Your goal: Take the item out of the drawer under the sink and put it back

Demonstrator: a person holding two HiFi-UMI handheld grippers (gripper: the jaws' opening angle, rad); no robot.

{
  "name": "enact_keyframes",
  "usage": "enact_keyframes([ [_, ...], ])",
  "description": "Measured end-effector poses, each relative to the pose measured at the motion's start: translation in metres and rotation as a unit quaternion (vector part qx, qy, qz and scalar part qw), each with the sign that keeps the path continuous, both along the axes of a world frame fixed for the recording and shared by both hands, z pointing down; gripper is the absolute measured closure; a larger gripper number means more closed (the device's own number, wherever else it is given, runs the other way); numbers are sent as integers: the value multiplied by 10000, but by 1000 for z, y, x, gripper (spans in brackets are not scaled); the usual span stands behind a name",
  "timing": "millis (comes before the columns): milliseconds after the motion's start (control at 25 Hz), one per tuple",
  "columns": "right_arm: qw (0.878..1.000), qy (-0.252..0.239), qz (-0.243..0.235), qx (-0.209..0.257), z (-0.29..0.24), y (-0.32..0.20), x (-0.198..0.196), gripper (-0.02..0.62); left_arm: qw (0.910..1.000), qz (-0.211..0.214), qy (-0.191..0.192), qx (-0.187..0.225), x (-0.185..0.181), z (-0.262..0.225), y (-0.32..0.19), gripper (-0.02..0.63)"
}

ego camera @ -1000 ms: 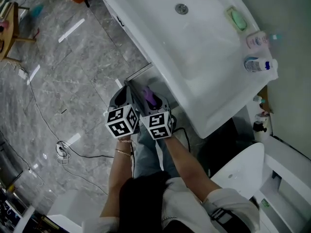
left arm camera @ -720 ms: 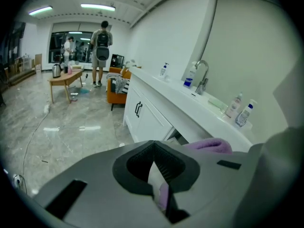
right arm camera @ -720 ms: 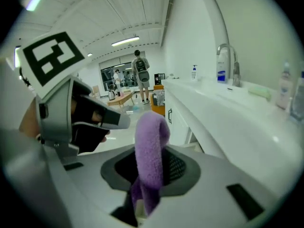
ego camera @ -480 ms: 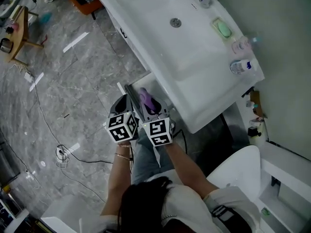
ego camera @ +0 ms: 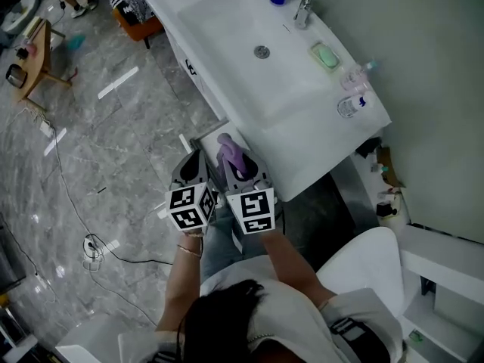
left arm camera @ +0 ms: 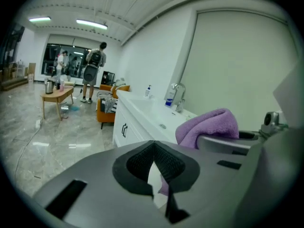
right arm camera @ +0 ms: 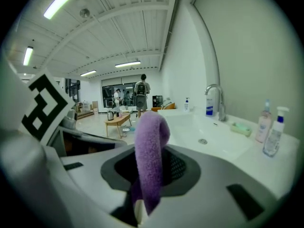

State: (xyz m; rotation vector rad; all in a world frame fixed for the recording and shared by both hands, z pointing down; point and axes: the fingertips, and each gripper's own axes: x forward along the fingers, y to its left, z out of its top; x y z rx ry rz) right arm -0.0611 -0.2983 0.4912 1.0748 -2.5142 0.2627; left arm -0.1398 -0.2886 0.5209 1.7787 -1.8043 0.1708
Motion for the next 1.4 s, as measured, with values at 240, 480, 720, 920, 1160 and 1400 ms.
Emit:
enact_keyframes([
  [240, 9981, -197, 84, 569, -57, 0, 17, 492, 9991, 40, -64, 408, 11, -41, 5, 603],
  [480, 9951, -534, 182, 810, -99, 3, 32, 492, 9957, -10, -157, 908, 25, -92, 16, 603],
  [720, 9922, -725, 138, 999, -123, 14, 39, 492, 9910, -19, -266, 1310, 36, -124, 23, 603],
  [920, 9910, -795, 91, 1074, -132, 21, 42, 492, 9896, 3, -337, 1395, 45, -132, 30, 603],
  [1160, 9914, -756, 6, 1071, -130, 30, 42, 492, 9884, 3, -416, 1458, 50, -134, 40, 603],
  [1400, 9915, -743, -23, 1065, -130, 40, 44, 492, 9880, -29, -447, 1481, 49, -137, 48, 603],
])
